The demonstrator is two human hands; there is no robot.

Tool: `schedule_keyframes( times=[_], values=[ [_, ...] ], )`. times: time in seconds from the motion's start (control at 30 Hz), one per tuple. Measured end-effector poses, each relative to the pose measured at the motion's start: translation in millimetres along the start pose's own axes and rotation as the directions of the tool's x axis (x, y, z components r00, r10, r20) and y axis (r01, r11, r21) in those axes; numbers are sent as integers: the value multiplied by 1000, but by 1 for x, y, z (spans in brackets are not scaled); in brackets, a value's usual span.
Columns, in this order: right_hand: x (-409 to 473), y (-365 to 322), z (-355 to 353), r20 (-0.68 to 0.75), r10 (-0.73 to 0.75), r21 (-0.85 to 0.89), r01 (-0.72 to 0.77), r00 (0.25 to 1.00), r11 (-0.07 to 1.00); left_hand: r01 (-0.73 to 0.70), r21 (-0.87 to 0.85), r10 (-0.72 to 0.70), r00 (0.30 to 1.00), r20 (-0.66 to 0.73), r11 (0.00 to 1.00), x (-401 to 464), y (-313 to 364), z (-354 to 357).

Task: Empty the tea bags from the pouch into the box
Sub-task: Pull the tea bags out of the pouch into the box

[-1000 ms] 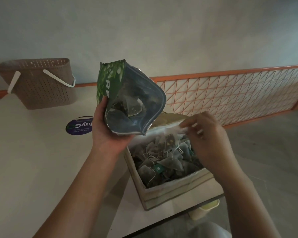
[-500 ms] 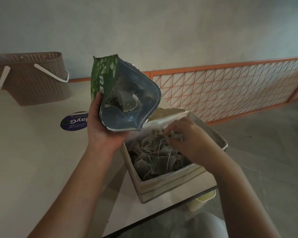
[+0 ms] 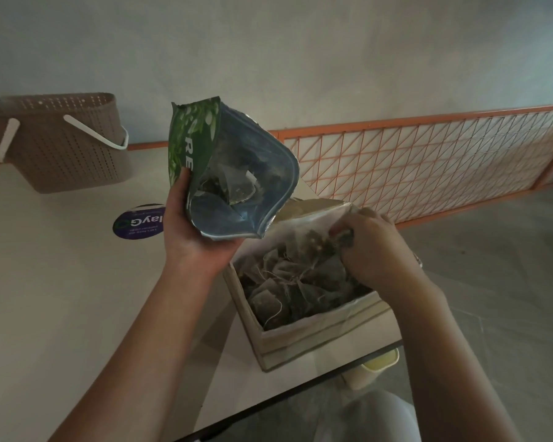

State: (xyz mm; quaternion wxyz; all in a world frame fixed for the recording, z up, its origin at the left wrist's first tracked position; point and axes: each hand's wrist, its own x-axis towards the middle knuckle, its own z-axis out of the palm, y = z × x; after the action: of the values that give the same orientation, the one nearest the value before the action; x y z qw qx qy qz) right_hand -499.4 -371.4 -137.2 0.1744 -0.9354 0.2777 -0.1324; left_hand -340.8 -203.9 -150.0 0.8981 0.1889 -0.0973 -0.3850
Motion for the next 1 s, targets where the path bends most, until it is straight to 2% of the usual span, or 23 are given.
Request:
schedule_keyframes(
  times=[0.2, 0.27, 0.33, 0.37, 0.43, 0.5, 0.57, 0.7, 0.8, 0.87, 0.9, 0.97, 1.0],
  values=[
    [-13, -29, 5, -40, -207, 93, 210, 977, 973, -1, 5, 1, 1000, -17, 1000, -4, -2, 4],
    [-14, -27, 13, 76, -257, 116, 248, 963, 962, -4, 1, 4, 1000, -21, 1000, -3, -1, 3],
    [-15, -21, 13, 257, -149, -67, 171, 955, 983, -9, -6, 9, 1000, -18, 1000, -2, 0, 2],
    [-15, -18, 12, 273, -62, -195, 118, 960, 974, -12, -8, 12, 1000, -15, 1000, -1, 0, 1],
    [-14, -14, 8, 169, 13, -278, 35, 985, 960, -4, -13, 4, 1000, -6, 1000, -1, 0, 0],
    [-18, -16, 6, 17, 18, -212, -14, 1000, 977, -5, -15, 4, 1000, -10, 1000, -2, 0, 0],
    [-22, -17, 3, -31, 11, -142, -15, 999, 990, -13, -9, 13, 1000, -13, 1000, -2, 0, 0],
    [-28, -16, 3, 255, -18, -30, 27, 967, 999, -5, -17, 5, 1000, -26, 1000, 1, 1, -4],
    [-28, -20, 6, 342, -106, 104, 75, 934, 992, 9, 0, -9, 1000, -8, 1000, 0, 2, -3],
    [-26, -28, 6, 273, -187, 207, 132, 944, 969, 10, -15, -10, 1000, -1, 1000, -2, 1, 1],
    [-25, -31, 5, 179, -201, 219, 160, 963, 963, 2, -27, -2, 1000, -4, 1000, -2, 0, 1],
    [-20, -36, 6, -94, -187, 197, 202, 978, 959, -11, -29, 10, 1000, -7, 1000, -1, 0, 0],
    [-18, -41, 5, -232, -173, 205, 222, 957, 953, -16, -28, 16, 1000, -8, 999, 1, 1, 0]
  ],
)
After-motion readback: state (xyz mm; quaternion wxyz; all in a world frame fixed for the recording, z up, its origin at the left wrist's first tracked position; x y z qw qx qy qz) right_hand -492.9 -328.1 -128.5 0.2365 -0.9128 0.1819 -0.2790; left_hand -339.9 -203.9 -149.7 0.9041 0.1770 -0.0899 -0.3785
